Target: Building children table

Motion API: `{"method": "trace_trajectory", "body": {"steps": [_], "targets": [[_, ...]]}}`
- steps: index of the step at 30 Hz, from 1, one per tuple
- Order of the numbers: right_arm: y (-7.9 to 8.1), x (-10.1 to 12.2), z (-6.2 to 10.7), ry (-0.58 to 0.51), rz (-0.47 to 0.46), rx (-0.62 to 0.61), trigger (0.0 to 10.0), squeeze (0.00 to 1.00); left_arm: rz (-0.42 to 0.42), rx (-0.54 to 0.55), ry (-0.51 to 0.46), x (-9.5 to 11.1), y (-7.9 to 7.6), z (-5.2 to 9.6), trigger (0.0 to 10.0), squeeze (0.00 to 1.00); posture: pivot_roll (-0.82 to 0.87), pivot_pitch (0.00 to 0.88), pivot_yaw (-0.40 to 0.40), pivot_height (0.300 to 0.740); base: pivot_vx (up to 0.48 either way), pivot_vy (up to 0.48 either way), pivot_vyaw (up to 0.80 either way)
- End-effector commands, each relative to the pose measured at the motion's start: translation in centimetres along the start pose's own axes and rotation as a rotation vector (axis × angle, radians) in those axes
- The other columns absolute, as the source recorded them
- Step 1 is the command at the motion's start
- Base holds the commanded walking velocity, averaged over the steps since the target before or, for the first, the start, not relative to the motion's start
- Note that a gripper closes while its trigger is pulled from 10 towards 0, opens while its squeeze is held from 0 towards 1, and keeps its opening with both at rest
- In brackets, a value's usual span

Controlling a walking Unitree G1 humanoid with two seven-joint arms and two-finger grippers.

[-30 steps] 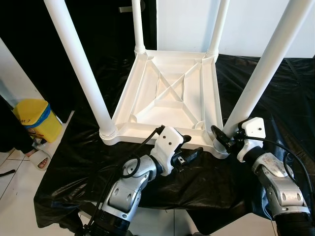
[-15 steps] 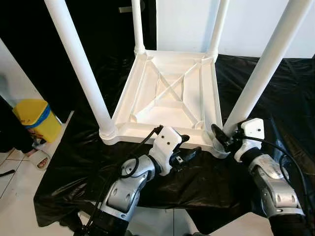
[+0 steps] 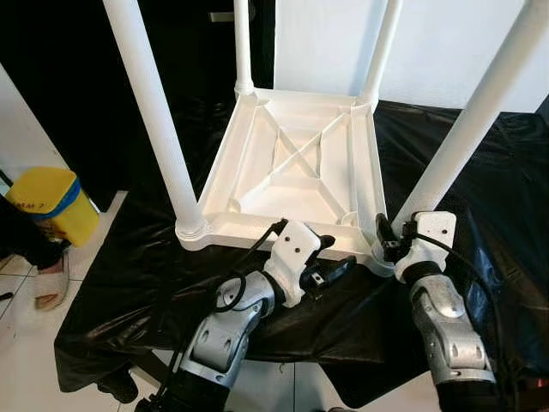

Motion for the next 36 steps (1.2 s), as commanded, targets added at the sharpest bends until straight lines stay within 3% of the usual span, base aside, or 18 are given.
{"method": "trace_trajectory", "body": {"steps": [1, 17, 18, 30, 31, 33, 34, 36], "targets": [[-0.8, -1.9, 1.0, 0.076, 0.004, -0.07, 10.0, 0.0, 0.005, 0.069, 0.021, -0.4, 0.1, -0.4, 10.0, 0.0, -0.2, 0.05, -0.014, 0.74, 0.0, 0.0, 0.0], [0.1, -1.9, 1.8, 0.059, 0.002, -0.114, 10.0, 0.0, -0.01, -0.001, 0.01, -0.2, -0.3, -1.0, 10.0, 0.0, -0.24, 0.04, 0.018, 0.74, 0.0, 0.0, 0.0], [0.2, -1.7, 1.8, 0.056, 0.0, -0.103, 10.0, 1.0, -0.008, -0.003, 0.009, -0.2, -0.4, -1.0, 10.0, 0.0, -0.23, 0.036, 0.016, 0.74, 0.0, 0.0, 0.0], [1.1, -0.7, 2.1, 0.024, -0.015, 0.001, 10.0, 1.0, -0.001, -0.011, 0.012, -0.3, -0.8, -0.8, 10.0, 0.0, -0.24, 0.044, 0.021, 0.74, 0.0, 0.0, 0.0], [1.2, -0.6, 2.1, 0.028, -0.015, 0.036, 10.0, 0.82, 0.0, -0.012, 0.012, -0.4, -0.8, -0.8, 10.0, 0.0, -0.25, 0.051, 0.026, 0.74, 0.0, 0.0, 0.0], [1.2, -0.6, 2.1, 0.028, -0.015, 0.036, 10.0, 0.82, 0.0, -0.012, 0.012, -0.4, -0.8, -0.8, 10.0, 0.0, -0.25, 0.051, 0.026, 0.74, 0.0, 0.0, 0.0], [1.2, -0.5, 2.2, 0.03, -0.014, 0.06, 10.0, 0.0, 0.0, -0.013, 0.013, -0.4, -0.8, -0.8, 10.0, 0.0, -0.25, 0.052, 0.026, 0.74, 0.0, 0.0, 0.0], [1.2, -0.5, 2.2, 0.03, -0.014, 0.06, 10.0, 0.0, 0.0, -0.013, 0.013, -0.4, -0.8, -0.8, 10.0, 0.0, -0.25, 0.052, 0.026, 0.74, 0.0, 0.0, 0.0]]}}
Point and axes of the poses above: a point about 5 cm out from each wrist's last joint towards the gripper, its own z axis pointing back from the gripper into the wrist, its own x axis along the axis of the wrist's last joint, y = z × x, the point moved 3 cm from there along -z, pointing out of the wrist towards the gripper, and after that the axes turned 12 degrees about -z, right-handed, at the moved point
